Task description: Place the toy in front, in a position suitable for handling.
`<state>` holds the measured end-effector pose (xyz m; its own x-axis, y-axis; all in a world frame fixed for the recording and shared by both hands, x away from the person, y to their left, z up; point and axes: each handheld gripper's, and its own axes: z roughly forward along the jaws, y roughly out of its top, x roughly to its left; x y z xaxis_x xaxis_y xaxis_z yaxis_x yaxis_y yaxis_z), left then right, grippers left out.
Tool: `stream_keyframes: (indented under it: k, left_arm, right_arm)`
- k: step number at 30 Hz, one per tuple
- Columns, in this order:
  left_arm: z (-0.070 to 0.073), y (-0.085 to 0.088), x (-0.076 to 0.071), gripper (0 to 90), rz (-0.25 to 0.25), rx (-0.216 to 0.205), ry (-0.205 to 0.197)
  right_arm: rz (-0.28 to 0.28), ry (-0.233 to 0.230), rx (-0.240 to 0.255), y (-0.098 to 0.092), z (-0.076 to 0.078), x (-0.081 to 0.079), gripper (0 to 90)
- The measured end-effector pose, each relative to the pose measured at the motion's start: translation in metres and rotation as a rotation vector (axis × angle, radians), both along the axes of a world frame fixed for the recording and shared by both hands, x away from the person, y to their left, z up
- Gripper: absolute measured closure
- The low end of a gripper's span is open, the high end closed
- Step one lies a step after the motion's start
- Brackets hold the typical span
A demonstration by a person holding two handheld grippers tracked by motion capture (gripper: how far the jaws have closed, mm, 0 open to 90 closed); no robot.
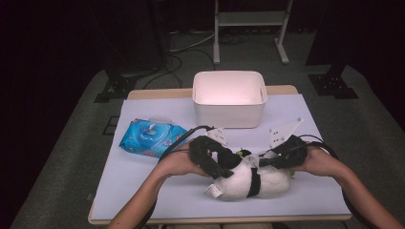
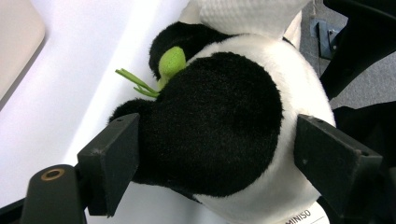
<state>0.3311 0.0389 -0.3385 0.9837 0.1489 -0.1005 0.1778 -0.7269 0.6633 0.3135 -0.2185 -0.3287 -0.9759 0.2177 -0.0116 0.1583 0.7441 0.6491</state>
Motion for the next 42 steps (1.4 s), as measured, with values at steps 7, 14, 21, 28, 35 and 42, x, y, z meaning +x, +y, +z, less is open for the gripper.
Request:
stream_keyframes:
  k: [7, 14, 21, 28, 35, 42]
  left_arm:
    - [0.0, -0.002, 0.0, 16.4, 0.0, 0.012, -0.005]
    - [0.0, -0.002, 0.0, 16.4, -0.002, 0.007, -0.001]
    - [0.0, 0.001, 0.0, 16.1, -0.001, -0.008, 0.001]
    - [0.005, 0.003, 0.0, 15.8, 0.007, -0.038, 0.001]
    - [0.002, 0.004, 0.001, 13.2, 0.012, -0.032, 0.008]
    - [-0.006, 0.0, -0.006, 11.6, -0.011, -0.028, 0.039]
  right_arm:
    - [0.036, -0.004, 0.002, 0.016, 0.0, 0.002, 81.9]
    - [0.053, -0.018, 0.024, 0.028, 0.007, 0.004, 81.9]
    - [0.046, -0.006, -0.023, 0.019, 0.002, 0.004, 82.0]
    - [0.005, -0.002, -0.04, 0.003, -0.003, 0.004, 82.7]
    - [-0.027, -0.002, -0.019, -0.01, -0.005, 0.007, 82.6]
    - [-0.068, -0.006, 0.006, -0.023, -0.007, 0.008, 82.6]
